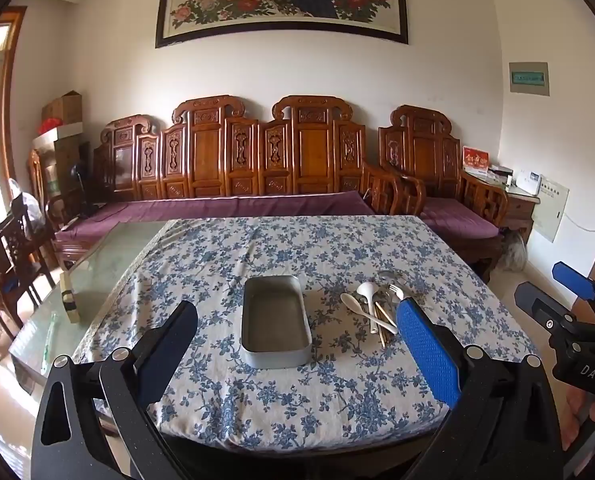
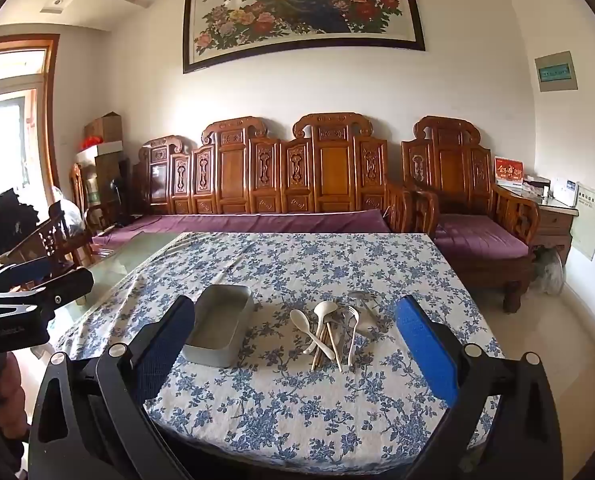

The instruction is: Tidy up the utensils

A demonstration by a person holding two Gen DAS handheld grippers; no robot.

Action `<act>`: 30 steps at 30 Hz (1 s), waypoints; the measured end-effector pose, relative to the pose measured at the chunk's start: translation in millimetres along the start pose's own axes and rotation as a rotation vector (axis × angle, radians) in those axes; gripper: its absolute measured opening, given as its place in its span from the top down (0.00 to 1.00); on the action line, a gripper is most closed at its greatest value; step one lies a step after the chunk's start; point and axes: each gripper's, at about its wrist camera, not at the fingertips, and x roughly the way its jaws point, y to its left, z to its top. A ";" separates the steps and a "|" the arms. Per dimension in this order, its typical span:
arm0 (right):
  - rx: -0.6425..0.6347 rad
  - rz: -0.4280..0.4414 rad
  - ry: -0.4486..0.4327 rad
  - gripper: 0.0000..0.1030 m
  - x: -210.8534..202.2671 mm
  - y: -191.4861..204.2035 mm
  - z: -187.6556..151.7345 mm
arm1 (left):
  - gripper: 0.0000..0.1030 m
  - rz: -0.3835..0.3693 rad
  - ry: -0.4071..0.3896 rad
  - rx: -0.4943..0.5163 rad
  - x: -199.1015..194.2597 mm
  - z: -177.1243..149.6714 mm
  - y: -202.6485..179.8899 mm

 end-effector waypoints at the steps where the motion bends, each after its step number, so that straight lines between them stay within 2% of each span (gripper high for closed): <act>1: 0.000 0.000 0.000 0.02 -0.1 0.2 -0.1 | 0.06 0.000 0.000 0.000 -2.6 0.8 -0.9; 30: -0.002 -0.001 -0.003 0.02 -0.5 4.4 6.6 | 0.06 -0.009 -0.020 0.009 -14.5 9.7 -7.9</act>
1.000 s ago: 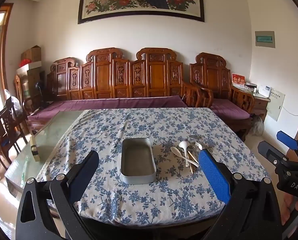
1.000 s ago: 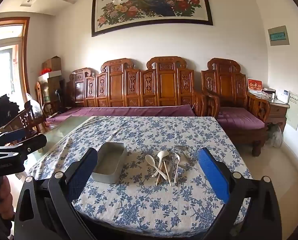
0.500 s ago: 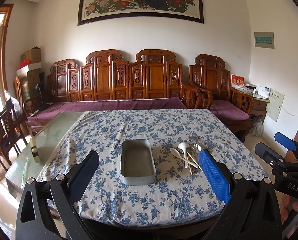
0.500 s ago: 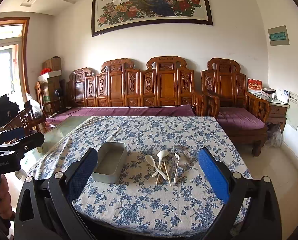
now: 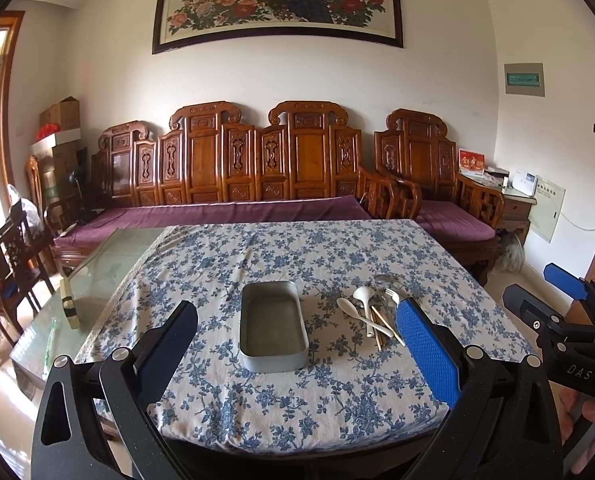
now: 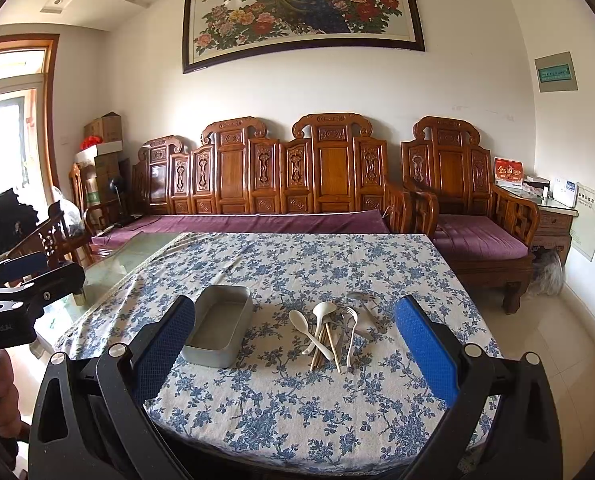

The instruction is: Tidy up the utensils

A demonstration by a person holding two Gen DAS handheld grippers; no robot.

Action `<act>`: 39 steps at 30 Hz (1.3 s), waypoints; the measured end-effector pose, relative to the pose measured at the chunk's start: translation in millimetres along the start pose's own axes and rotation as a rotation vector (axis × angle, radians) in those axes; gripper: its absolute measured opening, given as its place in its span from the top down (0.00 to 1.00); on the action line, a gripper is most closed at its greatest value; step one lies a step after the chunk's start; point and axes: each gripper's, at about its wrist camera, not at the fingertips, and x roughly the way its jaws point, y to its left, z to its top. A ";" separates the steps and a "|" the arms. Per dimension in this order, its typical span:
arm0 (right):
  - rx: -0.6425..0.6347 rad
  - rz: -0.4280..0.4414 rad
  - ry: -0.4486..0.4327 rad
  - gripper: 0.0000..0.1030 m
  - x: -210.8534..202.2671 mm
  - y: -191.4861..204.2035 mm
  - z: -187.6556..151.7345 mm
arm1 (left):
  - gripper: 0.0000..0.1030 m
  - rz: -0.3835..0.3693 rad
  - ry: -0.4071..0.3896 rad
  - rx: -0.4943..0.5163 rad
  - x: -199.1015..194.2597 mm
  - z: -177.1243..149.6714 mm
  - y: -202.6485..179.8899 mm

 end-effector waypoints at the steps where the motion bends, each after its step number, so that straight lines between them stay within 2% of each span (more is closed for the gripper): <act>1: 0.000 0.000 0.001 0.02 0.1 -1.1 -1.0 | 0.06 -0.001 -0.001 0.001 -0.4 -0.1 0.1; 39: 0.000 0.001 -0.003 0.02 -2.0 -3.2 0.8 | 0.06 -0.006 -0.002 0.011 -3.6 -0.9 -8.3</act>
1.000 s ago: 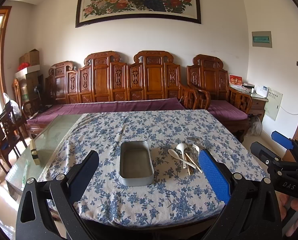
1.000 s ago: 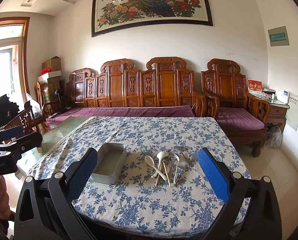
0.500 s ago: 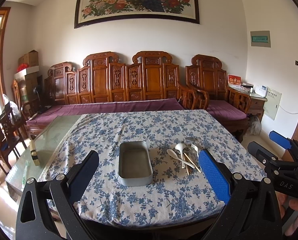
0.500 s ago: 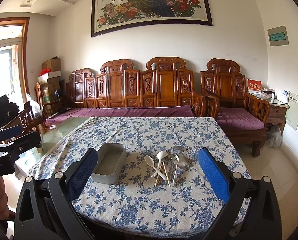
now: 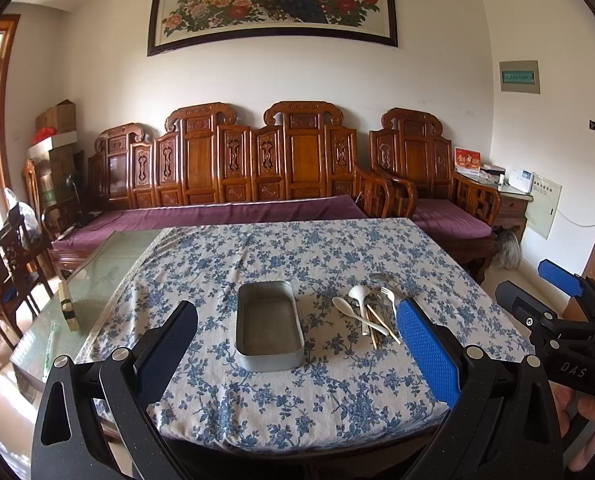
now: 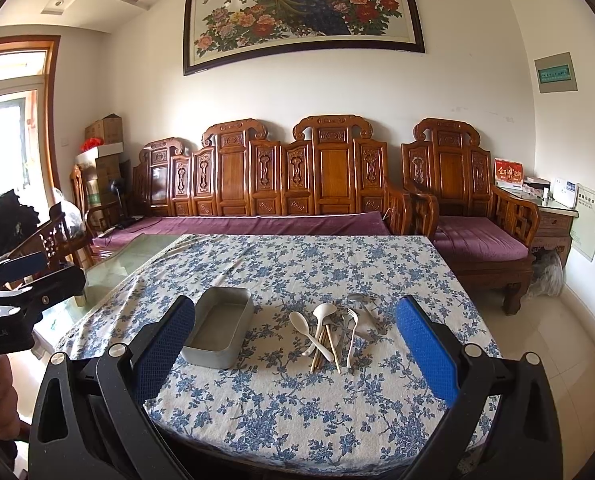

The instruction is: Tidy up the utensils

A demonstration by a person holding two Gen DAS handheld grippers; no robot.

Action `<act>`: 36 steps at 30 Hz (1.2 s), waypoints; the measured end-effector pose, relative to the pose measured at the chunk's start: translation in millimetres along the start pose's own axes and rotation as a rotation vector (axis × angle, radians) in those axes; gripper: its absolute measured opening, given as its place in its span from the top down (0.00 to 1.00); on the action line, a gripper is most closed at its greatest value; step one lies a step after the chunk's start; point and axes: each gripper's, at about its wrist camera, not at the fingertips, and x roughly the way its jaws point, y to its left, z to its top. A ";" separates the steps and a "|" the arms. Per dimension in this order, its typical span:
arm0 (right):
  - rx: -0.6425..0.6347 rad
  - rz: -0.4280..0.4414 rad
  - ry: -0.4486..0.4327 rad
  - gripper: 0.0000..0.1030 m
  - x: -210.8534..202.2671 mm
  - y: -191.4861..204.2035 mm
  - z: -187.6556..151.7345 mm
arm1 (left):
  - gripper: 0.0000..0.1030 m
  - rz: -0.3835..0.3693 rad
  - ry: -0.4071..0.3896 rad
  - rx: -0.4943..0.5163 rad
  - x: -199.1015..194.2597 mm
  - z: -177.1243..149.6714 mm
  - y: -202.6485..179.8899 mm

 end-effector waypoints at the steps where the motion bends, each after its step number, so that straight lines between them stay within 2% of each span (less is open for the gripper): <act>1: 0.000 -0.001 0.000 0.02 -0.2 0.3 0.5 | 0.06 -0.001 0.000 0.001 0.1 -0.1 -0.6; 10: 0.004 0.005 0.025 0.02 4.7 -4.1 -1.0 | 0.06 -0.004 0.035 -0.004 17.3 -6.4 2.3; 19: -0.005 0.036 0.096 0.03 60.8 -26.6 -25.8 | 0.06 -0.029 0.131 0.009 79.2 -17.5 1.8; 28: -0.011 0.028 0.183 0.14 119.5 -49.8 -38.6 | 0.06 -0.056 0.211 0.029 136.8 -23.9 -5.1; 33: -0.007 0.030 0.240 0.30 154.8 -64.4 -45.8 | 0.06 -0.083 0.248 0.054 167.6 -26.7 -12.6; 36: 0.013 0.011 0.294 0.35 183.5 -80.0 -51.8 | 0.06 -0.107 0.273 0.074 184.7 -29.9 -21.0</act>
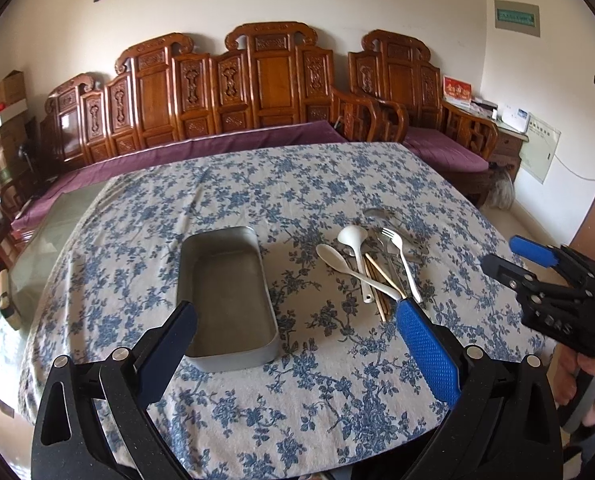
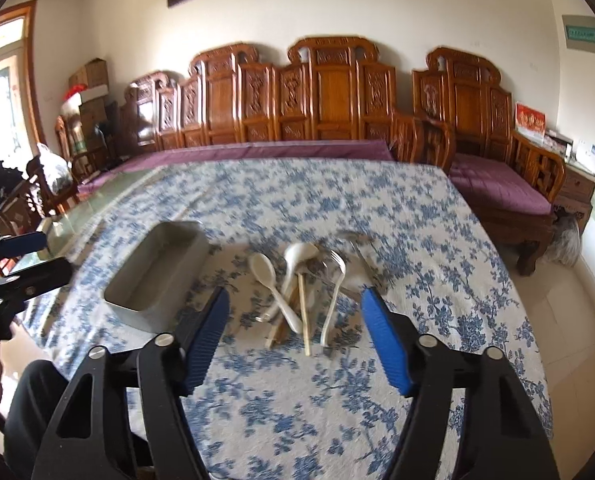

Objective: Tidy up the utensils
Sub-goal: 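Move the right tool toward the utensil pile while the left tool approaches it too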

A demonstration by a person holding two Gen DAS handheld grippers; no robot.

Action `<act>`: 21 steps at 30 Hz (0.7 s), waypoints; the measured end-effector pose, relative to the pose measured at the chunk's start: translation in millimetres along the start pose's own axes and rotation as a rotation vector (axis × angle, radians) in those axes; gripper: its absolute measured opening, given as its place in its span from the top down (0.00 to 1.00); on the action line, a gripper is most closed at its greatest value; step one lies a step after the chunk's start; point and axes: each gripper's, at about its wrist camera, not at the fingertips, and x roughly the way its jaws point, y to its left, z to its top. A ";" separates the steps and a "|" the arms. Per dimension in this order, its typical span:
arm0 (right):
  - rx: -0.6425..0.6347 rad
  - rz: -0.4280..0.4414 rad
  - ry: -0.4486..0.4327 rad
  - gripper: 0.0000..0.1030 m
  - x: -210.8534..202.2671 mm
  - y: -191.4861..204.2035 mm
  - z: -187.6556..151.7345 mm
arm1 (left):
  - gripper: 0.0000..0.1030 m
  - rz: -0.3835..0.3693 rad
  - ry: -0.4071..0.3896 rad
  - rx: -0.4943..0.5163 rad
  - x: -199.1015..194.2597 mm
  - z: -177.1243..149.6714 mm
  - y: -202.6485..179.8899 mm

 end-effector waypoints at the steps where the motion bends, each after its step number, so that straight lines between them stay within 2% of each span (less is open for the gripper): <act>1: 0.006 -0.003 0.011 0.36 6.5 -4.2 0.8 | 0.06 -0.013 0.010 0.008 7.0 0.9 -2.5; 7: 0.015 -0.030 0.091 0.45 53.5 -32.0 6.7 | 0.06 -0.058 0.065 0.018 44.5 5.8 -15.3; 10: 0.013 -0.007 0.132 0.49 75.6 -43.7 7.2 | 0.07 -0.060 0.097 0.043 67.3 4.8 -27.3; 13: -0.018 0.014 0.169 0.57 100.9 -47.3 3.3 | 0.07 -0.058 0.125 0.055 83.4 0.5 -34.6; 16: 0.003 0.063 0.223 0.66 128.0 -48.2 -2.6 | 0.08 -0.064 0.150 0.051 93.8 -5.0 -36.8; 18: -0.003 0.075 0.244 0.73 143.9 -44.6 -7.5 | 0.12 -0.068 0.169 0.054 101.5 -8.6 -39.5; 21: -0.013 0.079 0.294 0.78 172.4 -40.2 -14.0 | 0.14 -0.077 0.198 0.051 110.4 -12.1 -41.4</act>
